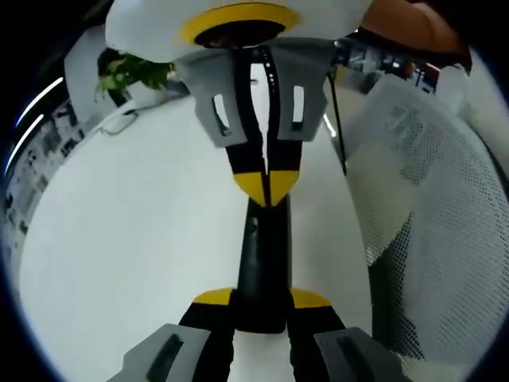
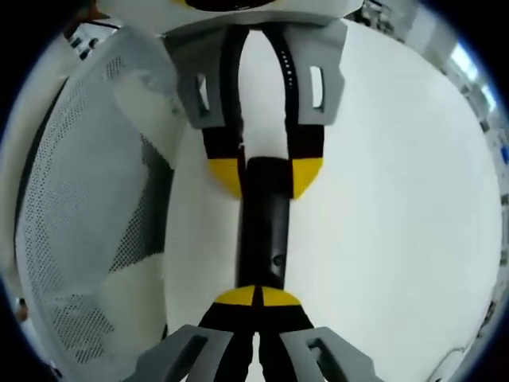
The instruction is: Press the specified remote control buttons in sequence, fully releasing each button before pressing the next.
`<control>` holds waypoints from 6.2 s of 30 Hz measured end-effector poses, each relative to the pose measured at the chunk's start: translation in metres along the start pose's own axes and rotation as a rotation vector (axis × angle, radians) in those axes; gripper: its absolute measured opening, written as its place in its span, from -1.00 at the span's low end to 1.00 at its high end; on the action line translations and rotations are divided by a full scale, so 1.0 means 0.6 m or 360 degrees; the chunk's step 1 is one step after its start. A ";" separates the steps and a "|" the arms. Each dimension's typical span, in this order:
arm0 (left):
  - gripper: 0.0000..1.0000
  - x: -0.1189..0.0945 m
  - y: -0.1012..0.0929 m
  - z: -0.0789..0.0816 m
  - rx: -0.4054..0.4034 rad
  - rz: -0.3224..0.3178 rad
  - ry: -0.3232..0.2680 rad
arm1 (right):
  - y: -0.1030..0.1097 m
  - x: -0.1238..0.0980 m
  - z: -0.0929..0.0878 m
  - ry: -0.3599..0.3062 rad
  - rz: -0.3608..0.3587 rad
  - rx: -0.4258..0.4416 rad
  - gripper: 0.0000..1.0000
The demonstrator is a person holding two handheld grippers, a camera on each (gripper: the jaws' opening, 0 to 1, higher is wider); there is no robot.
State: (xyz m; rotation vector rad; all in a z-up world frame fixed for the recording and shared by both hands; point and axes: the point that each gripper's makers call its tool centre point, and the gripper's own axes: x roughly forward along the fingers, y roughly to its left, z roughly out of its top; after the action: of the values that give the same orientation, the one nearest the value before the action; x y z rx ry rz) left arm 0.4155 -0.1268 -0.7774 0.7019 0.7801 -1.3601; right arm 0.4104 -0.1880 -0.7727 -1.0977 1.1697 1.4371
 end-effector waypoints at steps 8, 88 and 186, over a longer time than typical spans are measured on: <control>-0.52 0.000 0.001 0.000 -0.0004 0.0003 -0.0004 | -0.002 -0.002 -0.002 -0.0056 0.0023 0.0106 -1.00; -0.52 -0.001 0.002 -0.001 -0.0015 0.0006 -0.0192 | -0.025 -0.002 0.041 -0.0047 0.0096 -0.0046 -1.00; -0.52 -0.002 0.003 0.002 -0.0030 0.0022 -0.0197 | -0.005 -0.020 0.046 -0.0134 0.0014 -0.0070 -1.00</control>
State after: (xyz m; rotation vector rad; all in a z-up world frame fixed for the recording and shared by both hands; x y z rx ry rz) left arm 0.4170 -0.1270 -0.7760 0.6016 0.6876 -1.3687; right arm 0.4132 -0.1620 -0.7578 -1.0529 1.0891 1.5079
